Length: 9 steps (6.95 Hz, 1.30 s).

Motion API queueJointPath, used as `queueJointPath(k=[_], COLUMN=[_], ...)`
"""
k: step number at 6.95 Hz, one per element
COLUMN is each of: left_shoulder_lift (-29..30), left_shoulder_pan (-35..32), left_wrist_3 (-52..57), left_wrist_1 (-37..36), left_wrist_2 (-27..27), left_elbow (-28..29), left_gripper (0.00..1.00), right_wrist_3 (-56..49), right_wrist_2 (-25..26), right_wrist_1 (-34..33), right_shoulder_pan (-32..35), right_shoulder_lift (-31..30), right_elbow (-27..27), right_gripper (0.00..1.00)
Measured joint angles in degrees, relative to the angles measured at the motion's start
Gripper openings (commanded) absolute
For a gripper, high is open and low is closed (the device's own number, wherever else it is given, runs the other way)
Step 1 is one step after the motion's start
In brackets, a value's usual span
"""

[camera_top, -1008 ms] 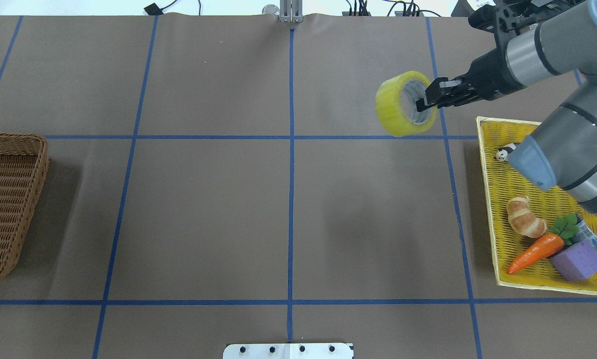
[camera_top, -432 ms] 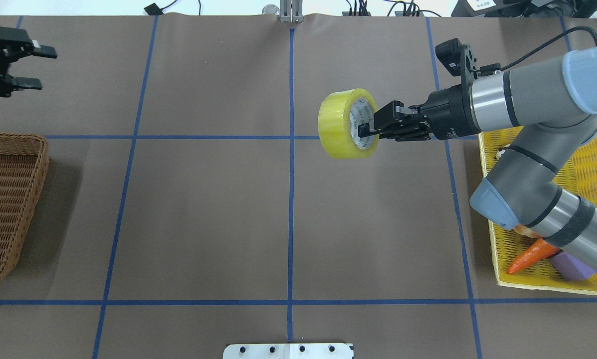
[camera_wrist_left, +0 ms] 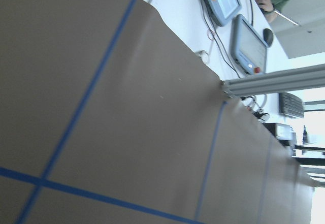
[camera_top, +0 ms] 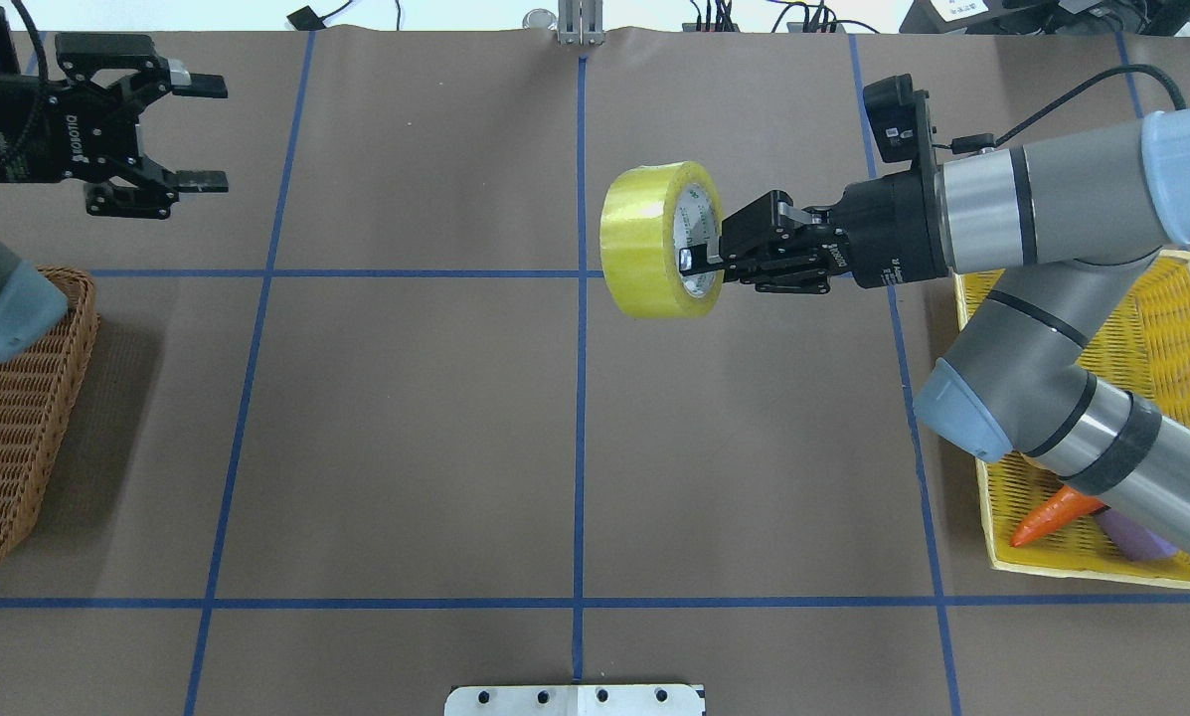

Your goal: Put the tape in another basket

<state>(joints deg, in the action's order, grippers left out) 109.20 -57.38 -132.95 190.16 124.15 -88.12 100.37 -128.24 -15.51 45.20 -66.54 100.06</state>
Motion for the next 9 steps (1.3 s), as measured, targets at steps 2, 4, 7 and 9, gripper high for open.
queueJointPath(k=[2, 4, 7, 9], left_shoulder_lift=[1.2, 3.9, 5.7, 6.7], left_shoulder_pan=[10.1, 16.7, 20.0, 21.4], left_wrist_3=[-8.8, -11.7, -11.9, -11.8], left_wrist_1=[9.7, 10.5, 10.4, 9.9], left_wrist_2=[-14.6, -20.0, -21.1, -21.4], left_elbow=[-4.1, -7.5, -7.7, -7.5], left_gripper=[0.93, 0.93, 0.92, 0.92], right_wrist_3=[1.3, 1.7, 1.8, 1.7], right_wrist_2=[1.6, 2.1, 2.1, 2.2], right_wrist_1=[0.5, 0.6, 0.6, 0.6], right_shoulder_pan=[-2.4, -4.5, -7.4, -8.5], right_shoulder_lift=[1.3, 2.5, 4.3, 5.0], right_elbow=[1.4, 1.8, 2.1, 2.1], right_gripper=[0.0, 0.0, 0.0, 0.0])
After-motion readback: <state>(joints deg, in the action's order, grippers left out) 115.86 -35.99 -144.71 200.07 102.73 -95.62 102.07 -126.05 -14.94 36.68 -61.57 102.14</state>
